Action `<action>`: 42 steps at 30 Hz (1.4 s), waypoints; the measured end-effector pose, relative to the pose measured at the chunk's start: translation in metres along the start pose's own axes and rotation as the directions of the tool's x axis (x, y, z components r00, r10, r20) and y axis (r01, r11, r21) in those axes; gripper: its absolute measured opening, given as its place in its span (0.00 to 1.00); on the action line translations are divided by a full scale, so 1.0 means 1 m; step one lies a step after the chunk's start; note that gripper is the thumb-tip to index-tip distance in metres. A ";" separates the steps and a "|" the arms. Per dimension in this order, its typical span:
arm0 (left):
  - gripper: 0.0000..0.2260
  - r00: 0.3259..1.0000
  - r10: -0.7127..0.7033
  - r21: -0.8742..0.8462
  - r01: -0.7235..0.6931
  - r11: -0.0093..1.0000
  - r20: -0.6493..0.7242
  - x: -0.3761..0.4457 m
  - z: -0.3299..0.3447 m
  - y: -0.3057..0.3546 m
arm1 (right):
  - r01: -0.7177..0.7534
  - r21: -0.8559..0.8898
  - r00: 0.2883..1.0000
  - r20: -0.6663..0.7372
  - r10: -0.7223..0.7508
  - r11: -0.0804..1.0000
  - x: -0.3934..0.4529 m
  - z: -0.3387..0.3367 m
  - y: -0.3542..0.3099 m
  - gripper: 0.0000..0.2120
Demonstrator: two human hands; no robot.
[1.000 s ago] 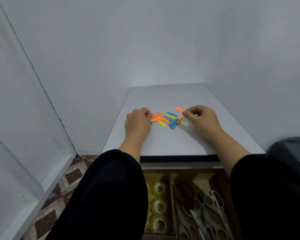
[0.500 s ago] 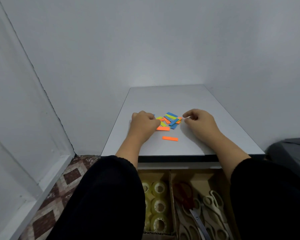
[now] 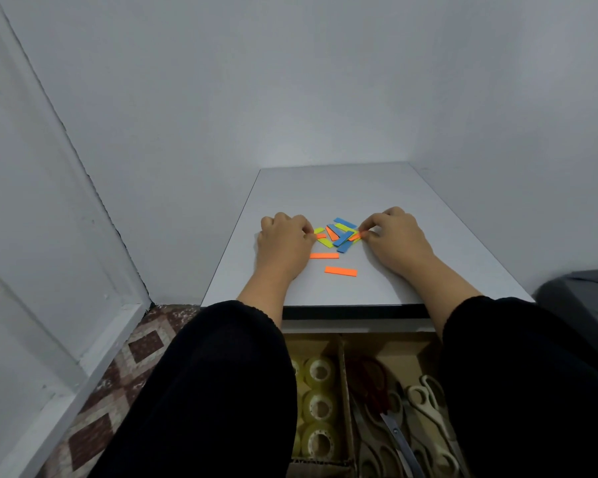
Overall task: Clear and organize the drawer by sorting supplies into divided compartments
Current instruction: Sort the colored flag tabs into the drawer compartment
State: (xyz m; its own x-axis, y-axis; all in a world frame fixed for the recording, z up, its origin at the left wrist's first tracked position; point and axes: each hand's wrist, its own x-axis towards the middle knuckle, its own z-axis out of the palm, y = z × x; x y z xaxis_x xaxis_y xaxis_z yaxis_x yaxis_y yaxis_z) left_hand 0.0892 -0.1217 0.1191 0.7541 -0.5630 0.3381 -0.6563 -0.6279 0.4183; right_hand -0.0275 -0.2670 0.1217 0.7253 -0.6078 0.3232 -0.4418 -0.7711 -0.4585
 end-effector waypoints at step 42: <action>0.13 0.994 0.078 0.112 -0.069 0.991 -0.079 -0.003 0.001 0.008 | -0.146 0.466 0.983 -0.028 0.179 0.873 0.000 -0.003 0.005 0.05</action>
State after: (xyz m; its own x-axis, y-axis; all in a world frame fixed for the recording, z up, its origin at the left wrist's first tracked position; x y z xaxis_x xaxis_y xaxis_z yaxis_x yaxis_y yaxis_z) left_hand 0.0816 -0.1263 0.1205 0.6999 -0.5663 0.4352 -0.7053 -0.6439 0.2964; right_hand -0.0317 -0.2718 0.1219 0.6193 -0.7412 0.2591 -0.2454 -0.4962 -0.8328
